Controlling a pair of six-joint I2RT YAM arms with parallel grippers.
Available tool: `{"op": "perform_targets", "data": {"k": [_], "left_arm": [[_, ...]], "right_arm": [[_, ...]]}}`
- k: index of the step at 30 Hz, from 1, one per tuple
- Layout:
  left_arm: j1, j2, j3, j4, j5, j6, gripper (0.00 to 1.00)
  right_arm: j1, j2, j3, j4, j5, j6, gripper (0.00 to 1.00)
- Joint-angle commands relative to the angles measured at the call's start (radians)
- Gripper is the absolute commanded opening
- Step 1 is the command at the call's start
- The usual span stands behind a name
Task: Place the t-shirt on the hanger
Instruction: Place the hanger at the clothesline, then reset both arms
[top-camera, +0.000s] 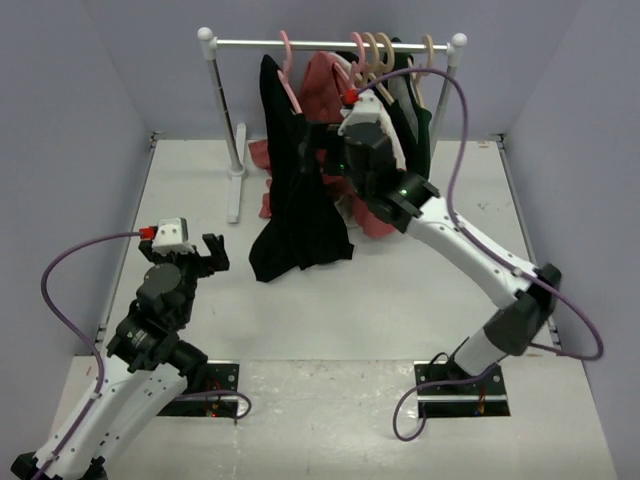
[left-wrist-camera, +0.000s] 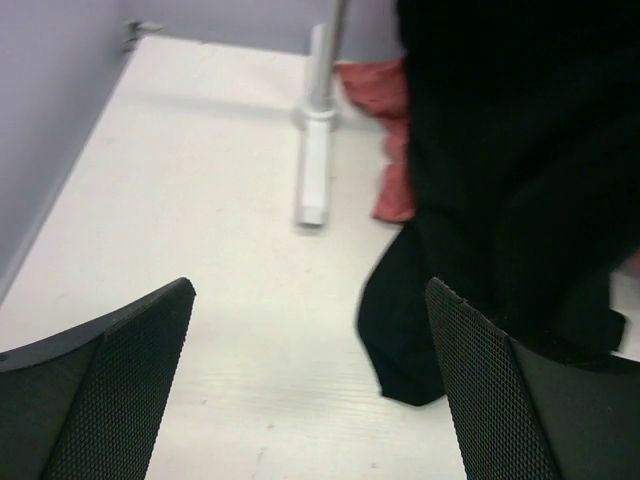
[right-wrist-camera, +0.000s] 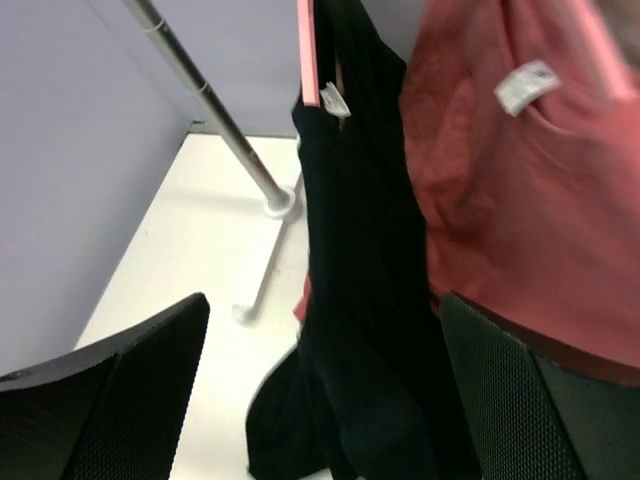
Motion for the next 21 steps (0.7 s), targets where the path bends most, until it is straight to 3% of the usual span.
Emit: {"op": "perform_targets", "data": {"k": [1,5,7,11,21], "left_arm": [[0.085,0.064,0.068,-0.084,-0.188,-0.101,1.0],[0.145,0.103,0.085,-0.105,-0.222,-0.136,1.0],[0.162,0.114,0.091,-0.14,-0.291,-0.177,1.0],[0.162,0.107,0.094,-0.218,-0.371,-0.267,1.0],[0.167,0.035,0.032,-0.104,-0.306,-0.191,1.0]], "right_arm": [[0.001,-0.292,-0.189,-0.014,-0.005,-0.038,0.99],[0.001,-0.559,-0.392,-0.02,0.022,-0.092,0.99],[0.001,-0.645,-0.429,-0.116,0.038,-0.135,0.99],[0.001,-0.819,-0.568,-0.244,0.205,-0.157,0.99],[0.0,-1.027,-0.726,-0.421,0.383,0.016,0.99]]}}
